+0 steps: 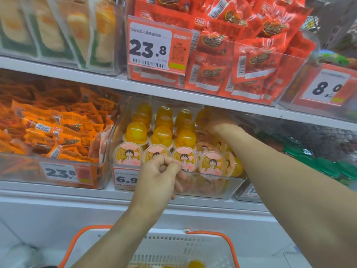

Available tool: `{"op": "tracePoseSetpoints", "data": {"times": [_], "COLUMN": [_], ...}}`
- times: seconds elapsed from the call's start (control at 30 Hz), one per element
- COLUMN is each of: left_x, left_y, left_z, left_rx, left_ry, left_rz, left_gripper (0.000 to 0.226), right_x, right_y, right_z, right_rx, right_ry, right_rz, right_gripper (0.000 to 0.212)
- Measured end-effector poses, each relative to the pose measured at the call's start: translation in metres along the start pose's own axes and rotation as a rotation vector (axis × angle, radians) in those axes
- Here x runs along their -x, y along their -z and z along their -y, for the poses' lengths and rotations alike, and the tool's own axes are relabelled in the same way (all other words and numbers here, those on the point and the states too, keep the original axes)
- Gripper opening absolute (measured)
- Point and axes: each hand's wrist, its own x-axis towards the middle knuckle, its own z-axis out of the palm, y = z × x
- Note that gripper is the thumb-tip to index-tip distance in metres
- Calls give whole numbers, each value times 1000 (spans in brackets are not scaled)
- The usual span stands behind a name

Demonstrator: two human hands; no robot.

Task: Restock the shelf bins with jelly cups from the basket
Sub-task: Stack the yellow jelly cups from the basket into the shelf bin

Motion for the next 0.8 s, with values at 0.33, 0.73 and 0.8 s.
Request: {"op": "tracePoseSetpoints", "data": {"times": [0.33,0.73,0.8], "left_x": [-3,20,34], "left_y": [3,-6,-3], "left_z": [2,48,85], "left_rx": [-6,-424,-650], "left_ry": [7,22,46], "left_rz": [34,255,384], "left_gripper": [15,17,19], "right_x": [-29,120,163], "right_y": [-28,14,6], "right_z": [-6,-6,-2], "right_rx": [25,-204,-332], "right_ry": [-59,126,191], "right_rz": [-20,-234,-342], "right_gripper": [18,19,15]}}
